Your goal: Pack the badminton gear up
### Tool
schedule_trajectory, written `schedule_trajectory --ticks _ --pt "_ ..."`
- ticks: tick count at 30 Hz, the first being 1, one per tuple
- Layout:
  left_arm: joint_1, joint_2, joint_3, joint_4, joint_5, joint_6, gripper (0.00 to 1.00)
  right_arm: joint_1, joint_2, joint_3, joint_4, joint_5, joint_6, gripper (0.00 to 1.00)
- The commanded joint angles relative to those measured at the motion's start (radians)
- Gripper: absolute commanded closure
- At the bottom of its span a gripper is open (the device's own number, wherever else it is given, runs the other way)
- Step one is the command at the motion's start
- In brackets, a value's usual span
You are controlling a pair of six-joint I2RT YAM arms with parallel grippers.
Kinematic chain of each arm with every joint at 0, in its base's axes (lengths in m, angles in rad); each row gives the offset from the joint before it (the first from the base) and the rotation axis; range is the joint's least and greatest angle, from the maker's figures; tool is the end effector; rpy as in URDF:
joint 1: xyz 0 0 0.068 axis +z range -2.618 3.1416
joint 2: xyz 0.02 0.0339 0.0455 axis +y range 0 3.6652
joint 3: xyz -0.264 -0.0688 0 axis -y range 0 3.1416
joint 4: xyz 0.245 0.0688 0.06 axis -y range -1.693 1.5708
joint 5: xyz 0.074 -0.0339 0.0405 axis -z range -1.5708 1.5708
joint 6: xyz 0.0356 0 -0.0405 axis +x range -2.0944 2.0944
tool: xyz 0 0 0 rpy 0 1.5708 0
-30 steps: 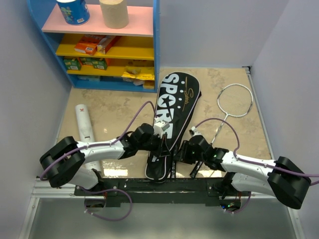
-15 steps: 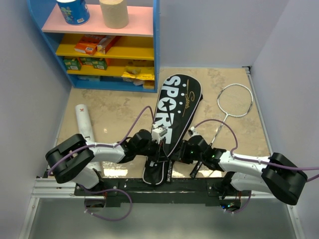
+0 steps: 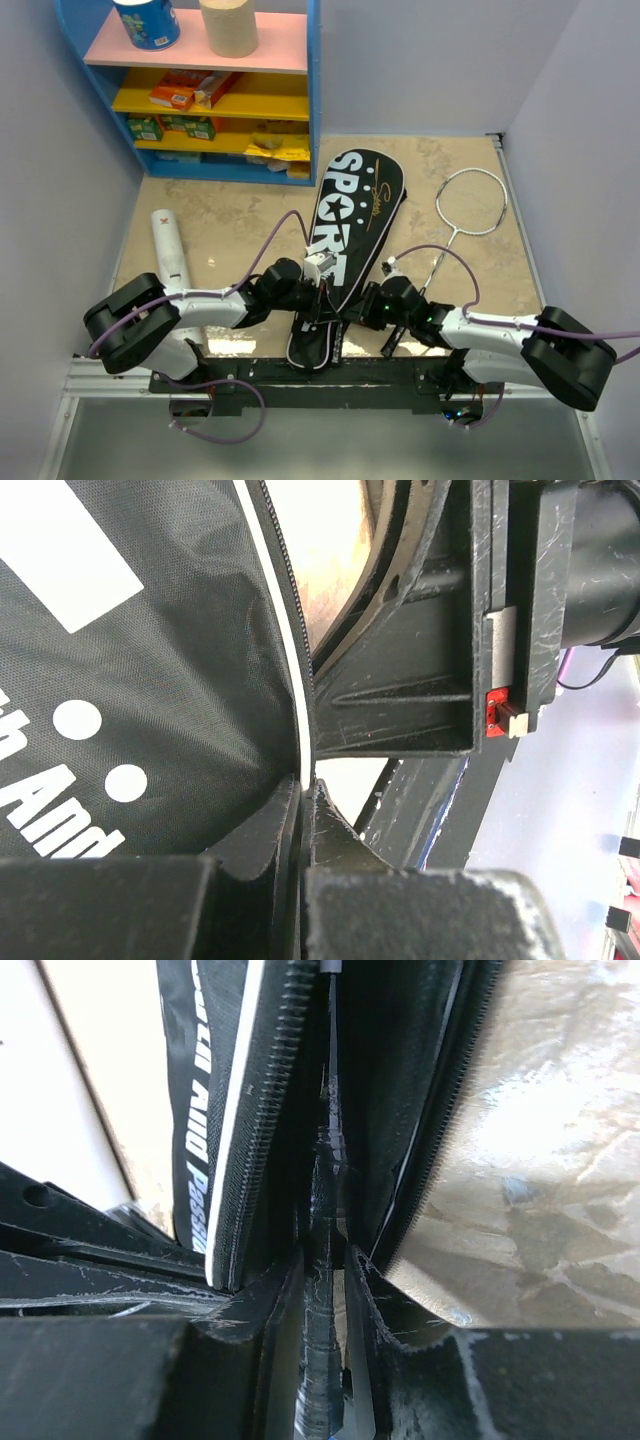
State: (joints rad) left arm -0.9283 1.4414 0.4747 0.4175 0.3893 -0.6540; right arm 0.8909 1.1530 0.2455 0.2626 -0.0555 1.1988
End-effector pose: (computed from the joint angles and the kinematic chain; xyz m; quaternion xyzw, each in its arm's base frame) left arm 0.1484 -0.2208 0.1519 0.2107 0.8349 -0.4597 0.2172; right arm 0.1233 0.1556 0.1328 0.1249 0.8857 0.3985 0.2026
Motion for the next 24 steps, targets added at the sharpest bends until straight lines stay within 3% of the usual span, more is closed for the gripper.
schedule_trajectory --ticks 1,7,16,24 --pt "-0.007 -0.029 -0.008 0.075 0.06 -0.009 1.0 0.014 -0.042 -0.031 0.092 0.081 0.082 0.76" --pt "-0.006 -0.022 -0.008 0.067 0.06 0.001 1.0 0.023 -0.044 -0.034 0.095 0.085 0.078 0.74" --pt "-0.006 -0.047 0.015 0.038 0.068 0.004 1.0 0.063 0.129 -0.077 0.355 0.078 0.09 0.66" --pt "-0.007 -0.05 0.01 0.038 0.071 -0.002 1.0 0.086 0.11 -0.121 0.503 0.118 0.114 0.66"
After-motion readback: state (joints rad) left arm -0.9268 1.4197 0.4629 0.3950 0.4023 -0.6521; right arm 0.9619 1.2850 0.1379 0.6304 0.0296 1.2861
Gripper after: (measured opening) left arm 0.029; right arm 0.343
